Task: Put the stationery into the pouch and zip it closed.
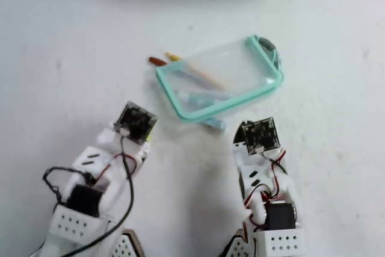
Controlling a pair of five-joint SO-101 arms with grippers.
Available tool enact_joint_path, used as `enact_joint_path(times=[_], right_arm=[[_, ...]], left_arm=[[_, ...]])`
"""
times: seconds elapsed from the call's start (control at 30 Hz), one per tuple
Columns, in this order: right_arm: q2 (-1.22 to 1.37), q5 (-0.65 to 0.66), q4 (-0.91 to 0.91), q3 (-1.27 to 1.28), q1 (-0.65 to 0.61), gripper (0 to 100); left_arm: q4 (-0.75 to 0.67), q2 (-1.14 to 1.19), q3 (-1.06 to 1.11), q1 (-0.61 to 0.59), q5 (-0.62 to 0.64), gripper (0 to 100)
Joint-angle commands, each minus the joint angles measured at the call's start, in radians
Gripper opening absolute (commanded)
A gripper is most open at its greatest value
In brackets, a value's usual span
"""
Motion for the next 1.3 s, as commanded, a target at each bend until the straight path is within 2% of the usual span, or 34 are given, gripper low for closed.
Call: enact_joint_path(times=[0.0, 0.17, 0.53, 0.67, 0.77, 0.87, 1.27], right_arm=[[-0.004, 0.012, -0.001, 0.008, -0.010, 1.8], [-0.004, 0.012, -0.001, 0.008, -0.010, 1.8], [-0.002, 0.012, 0.027, -0.006, -0.004, 6.0], [-0.002, 0.011, 0.082, -0.044, -0.002, 6.0], [-0.002, 0.011, 0.093, -0.052, -0.002, 6.0], [-0.002, 0.011, 0.093, -0.052, -0.002, 6.0], [-0.001, 0.003, 0.176, -0.155, -0.004, 5.9]], left_arm=[[-0.144, 0.222, -0.068, -0.028, 0.015, 2], [-0.190, 0.318, -0.068, -0.035, 0.009, 2], [-0.193, 0.476, -0.121, -0.039, 0.014, 2], [-0.264, 0.518, -0.114, -0.067, 0.015, 2], [-0.305, 0.536, -0.114, -0.116, 0.029, 2], [-0.313, 0.539, -0.114, -0.145, 0.097, 2], [-0.313, 0.536, -0.114, -0.139, 0.109, 2]])
